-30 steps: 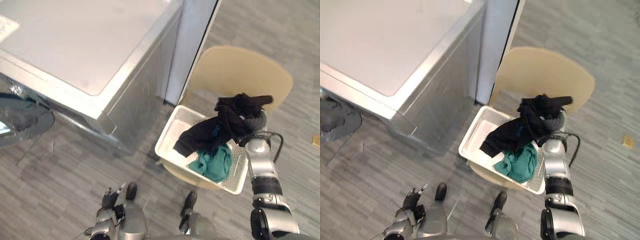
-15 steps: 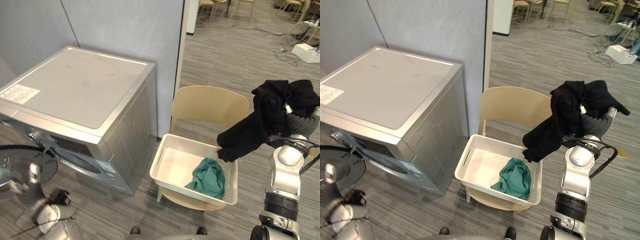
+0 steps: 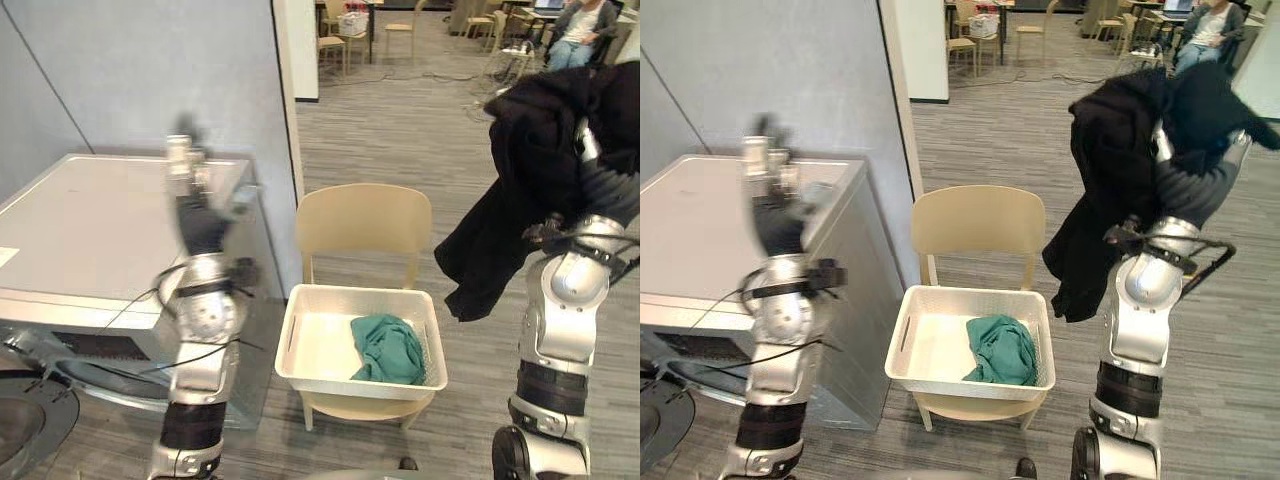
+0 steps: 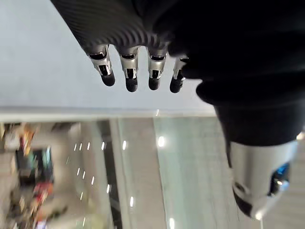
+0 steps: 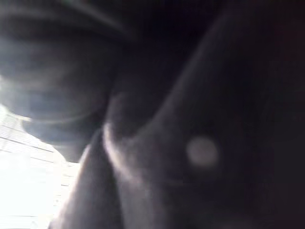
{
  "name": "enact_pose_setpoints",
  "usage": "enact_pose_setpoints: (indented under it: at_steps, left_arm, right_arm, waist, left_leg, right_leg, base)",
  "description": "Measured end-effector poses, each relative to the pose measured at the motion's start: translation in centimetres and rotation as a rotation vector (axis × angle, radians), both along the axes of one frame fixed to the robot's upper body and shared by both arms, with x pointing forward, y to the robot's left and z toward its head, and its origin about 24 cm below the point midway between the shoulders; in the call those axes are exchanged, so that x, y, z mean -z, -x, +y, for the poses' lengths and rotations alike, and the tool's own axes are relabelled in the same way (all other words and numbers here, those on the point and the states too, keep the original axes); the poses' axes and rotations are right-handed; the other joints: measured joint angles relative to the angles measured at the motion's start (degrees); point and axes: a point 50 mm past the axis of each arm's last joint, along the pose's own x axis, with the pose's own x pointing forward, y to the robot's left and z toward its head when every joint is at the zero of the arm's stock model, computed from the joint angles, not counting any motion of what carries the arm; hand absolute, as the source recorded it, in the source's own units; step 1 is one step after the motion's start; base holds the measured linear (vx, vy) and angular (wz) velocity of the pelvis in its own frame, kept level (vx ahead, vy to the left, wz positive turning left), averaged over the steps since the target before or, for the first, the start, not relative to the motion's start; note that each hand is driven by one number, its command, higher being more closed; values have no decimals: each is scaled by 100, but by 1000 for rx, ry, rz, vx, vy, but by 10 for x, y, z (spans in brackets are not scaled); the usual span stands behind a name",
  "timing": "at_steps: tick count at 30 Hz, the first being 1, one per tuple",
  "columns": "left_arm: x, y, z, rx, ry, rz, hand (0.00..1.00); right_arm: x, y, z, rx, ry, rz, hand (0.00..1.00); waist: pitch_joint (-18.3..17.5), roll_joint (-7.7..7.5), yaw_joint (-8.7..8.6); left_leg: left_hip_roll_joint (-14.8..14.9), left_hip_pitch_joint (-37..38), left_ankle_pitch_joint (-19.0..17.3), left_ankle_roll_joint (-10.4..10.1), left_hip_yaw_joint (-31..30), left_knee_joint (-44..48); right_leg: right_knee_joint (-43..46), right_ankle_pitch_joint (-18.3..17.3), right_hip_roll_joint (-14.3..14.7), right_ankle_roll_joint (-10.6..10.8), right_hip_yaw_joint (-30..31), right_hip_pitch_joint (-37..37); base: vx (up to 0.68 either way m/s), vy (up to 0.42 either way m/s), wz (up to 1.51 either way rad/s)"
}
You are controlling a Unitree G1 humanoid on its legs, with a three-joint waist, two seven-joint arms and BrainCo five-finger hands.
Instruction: Pick up the laundry basket with both hands and put the clothes into the washing machine.
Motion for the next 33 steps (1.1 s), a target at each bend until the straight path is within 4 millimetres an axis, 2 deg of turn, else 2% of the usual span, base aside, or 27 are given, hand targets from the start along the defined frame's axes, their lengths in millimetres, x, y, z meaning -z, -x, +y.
enact_pose_setpoints:
  at_steps: [1, 5, 10, 21, 28, 33]
  left_arm:
    - [6, -9, -18, 82, -30, 42, 0]
    - [24, -36, -61, 232, -116, 178, 0]
    - [40, -51, -89, 317, -186, 302, 0]
    - [30, -61, -127, 388, -268, 318, 0]
    - [38, -62, -144, 419, -337, 360, 0]
    - [43, -61, -153, 439, -384, 377, 0]
  right_arm:
    - [-5, -2, 6, -36, 4, -25, 100]
    - [-10, -5, 23, -161, -2, -55, 100]
    - [-8, -8, 35, -259, -29, -49, 100]
    - [1, -13, 64, -517, -130, -36, 100]
    - [6, -13, 77, -590, -146, -13, 100]
    - [7, -13, 88, -651, -128, -1, 100]
  waist:
    - [0, 0, -50]
    - [8, 13, -185]
    - [19, 30, -280]
    - [27, 20, -321]
    - [60, -26, -363]
    - [136, -135, -445]
  left_leg:
    - [7, 16, -1, -2, 29, -3]
    - [30, 75, -29, -21, 129, -25]
    - [32, 75, -31, -20, 128, -38]
    - [31, 75, -36, -13, 142, -41]
    - [33, 75, -41, -15, 129, -33]
    - [33, 73, -48, -16, 128, -28]
  right_leg:
    - [0, 14, 18, 8, 42, -10]
    - [1, 20, 55, 1, 116, -12]
    - [1, 20, 61, 1, 116, -21]
    - [1, 20, 63, 2, 133, -18]
    - [0, 19, 55, 1, 134, -21]
    - [-1, 18, 53, 1, 135, -25]
  base:
    - [-5, -2, -18]
    - [-5, -3, -13]
    - [0, 0, 0]
    - [-7, 0, 0]
    - [0, 0, 0]
    - [0, 0, 0]
